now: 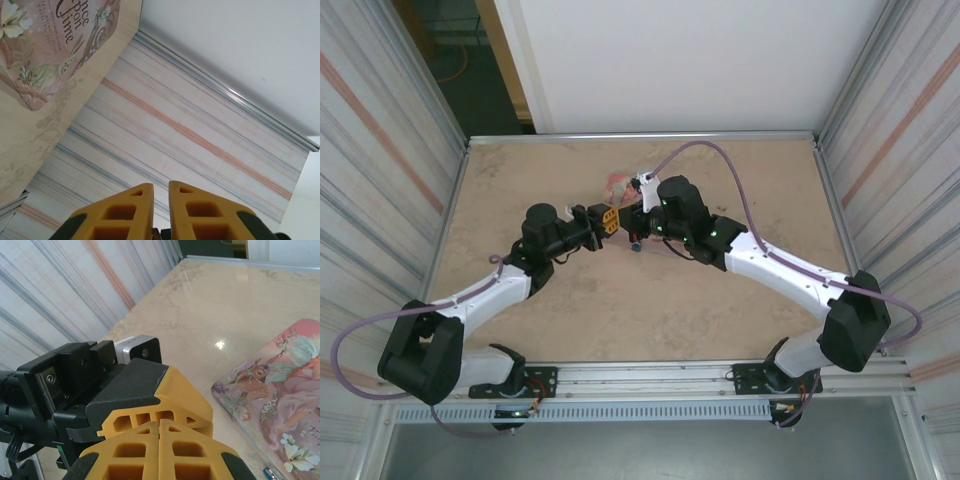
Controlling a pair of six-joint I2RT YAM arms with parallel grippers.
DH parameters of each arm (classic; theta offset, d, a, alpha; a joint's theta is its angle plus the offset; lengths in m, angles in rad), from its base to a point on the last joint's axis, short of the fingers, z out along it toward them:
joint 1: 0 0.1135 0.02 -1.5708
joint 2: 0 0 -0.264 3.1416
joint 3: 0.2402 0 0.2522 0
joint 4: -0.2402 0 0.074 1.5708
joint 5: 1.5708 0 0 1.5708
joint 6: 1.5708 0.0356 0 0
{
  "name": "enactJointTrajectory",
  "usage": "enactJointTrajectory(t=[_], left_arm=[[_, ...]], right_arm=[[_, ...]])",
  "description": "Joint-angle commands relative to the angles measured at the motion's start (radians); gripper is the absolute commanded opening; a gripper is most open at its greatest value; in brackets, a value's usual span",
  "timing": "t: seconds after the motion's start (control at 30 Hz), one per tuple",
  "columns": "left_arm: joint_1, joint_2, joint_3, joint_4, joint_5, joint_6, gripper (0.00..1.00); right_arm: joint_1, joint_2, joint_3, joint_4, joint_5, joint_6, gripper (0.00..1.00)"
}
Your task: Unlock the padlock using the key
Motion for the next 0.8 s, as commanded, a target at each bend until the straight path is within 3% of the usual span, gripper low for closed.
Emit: enactJointTrajectory(t=[0.0,0.23,0.37,0.53,0.67,0.77], left_arm=[[-0.005,0.013,-0.006,0.037,-0.009,-0.004,0.11],[-0.005,0.013,-0.007,0.037,-0.010,0.022,0.00],[0.013,-0.004,0.018,-0.002,-0.021,0.154,0.00],[0.058,-0.079,0.084,-0.138,-0.066,0.517,0.00],[0.085,-0.123,0.150,-0.236,-0.055,0.872,0.00],[0.084,-0.143,0.167,-0.248,-0.038,1.051,0.00]], right_arm=[[0.008,-0.031,-0.018,0.014,0.014,0.016,0.00],[0.005,-0.045,-0.026,0.018,0.021,0.023,0.00],[-0.023,-0.071,-0.058,0.052,-0.013,0.062,0.03],[-0.075,-0.120,-0.111,0.094,-0.101,0.121,0.27],[-0.127,-0.174,-0.176,0.164,-0.190,0.189,0.40],[-0.156,-0.192,-0.212,0.225,-0.269,0.235,0.46]])
